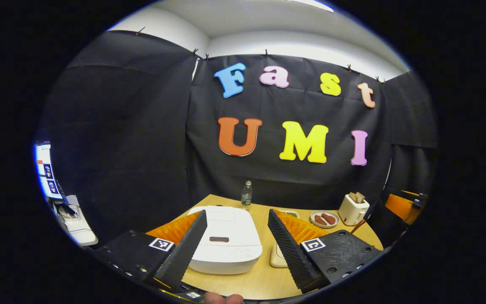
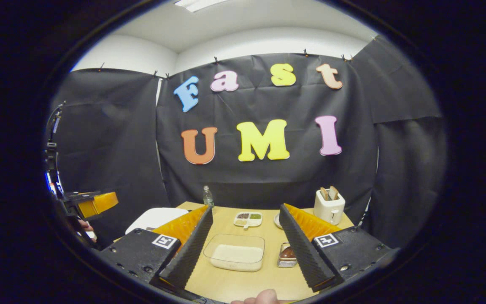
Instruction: Close the left gripper, press the button to open the rice cooker; take a wooden spoon from the chopstick holder with the right hand, scoop a spoonful of rice and pour it into the rice cooker, then put the wooden spoon back into the chopstick holder.
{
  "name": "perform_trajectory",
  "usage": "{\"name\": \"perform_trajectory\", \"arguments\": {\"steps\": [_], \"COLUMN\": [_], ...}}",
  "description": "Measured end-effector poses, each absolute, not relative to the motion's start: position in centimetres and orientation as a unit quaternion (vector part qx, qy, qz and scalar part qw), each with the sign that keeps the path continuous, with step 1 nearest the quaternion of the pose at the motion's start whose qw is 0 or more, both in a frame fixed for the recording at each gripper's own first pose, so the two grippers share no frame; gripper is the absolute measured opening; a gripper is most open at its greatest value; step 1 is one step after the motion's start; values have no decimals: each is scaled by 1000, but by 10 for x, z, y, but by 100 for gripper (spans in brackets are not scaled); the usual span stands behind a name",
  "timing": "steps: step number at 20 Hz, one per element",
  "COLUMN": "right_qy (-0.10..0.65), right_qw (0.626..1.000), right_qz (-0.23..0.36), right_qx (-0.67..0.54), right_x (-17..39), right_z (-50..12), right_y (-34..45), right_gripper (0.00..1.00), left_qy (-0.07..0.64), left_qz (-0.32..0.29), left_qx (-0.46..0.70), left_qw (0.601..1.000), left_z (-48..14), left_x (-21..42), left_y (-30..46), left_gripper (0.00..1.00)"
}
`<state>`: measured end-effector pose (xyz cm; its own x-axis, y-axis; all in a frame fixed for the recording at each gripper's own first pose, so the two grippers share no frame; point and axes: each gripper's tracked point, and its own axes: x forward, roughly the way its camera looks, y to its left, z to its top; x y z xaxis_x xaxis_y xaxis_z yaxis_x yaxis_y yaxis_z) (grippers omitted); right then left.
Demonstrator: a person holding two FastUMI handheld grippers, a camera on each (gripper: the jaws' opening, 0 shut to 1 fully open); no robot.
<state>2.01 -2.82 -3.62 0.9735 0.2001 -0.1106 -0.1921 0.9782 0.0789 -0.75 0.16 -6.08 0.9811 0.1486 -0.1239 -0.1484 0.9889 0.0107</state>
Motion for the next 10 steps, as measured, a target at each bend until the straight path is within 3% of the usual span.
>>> {"name": "perform_trajectory", "arguments": {"steps": [4, 10], "right_qy": [57, 54], "right_qw": [995, 996], "right_qz": [80, 66], "right_qx": [21, 3], "right_x": [-44, -104], "right_z": [-26, -19], "right_y": [-12, -2], "right_gripper": [100, 100], "left_qy": [31, 25], "left_qz": [12, -8], "left_qx": [-11, -15], "left_qw": [999, 1000], "left_z": [-30, -21], "left_x": [-67, -120], "left_y": [-34, -45], "left_gripper": [94, 94]}}
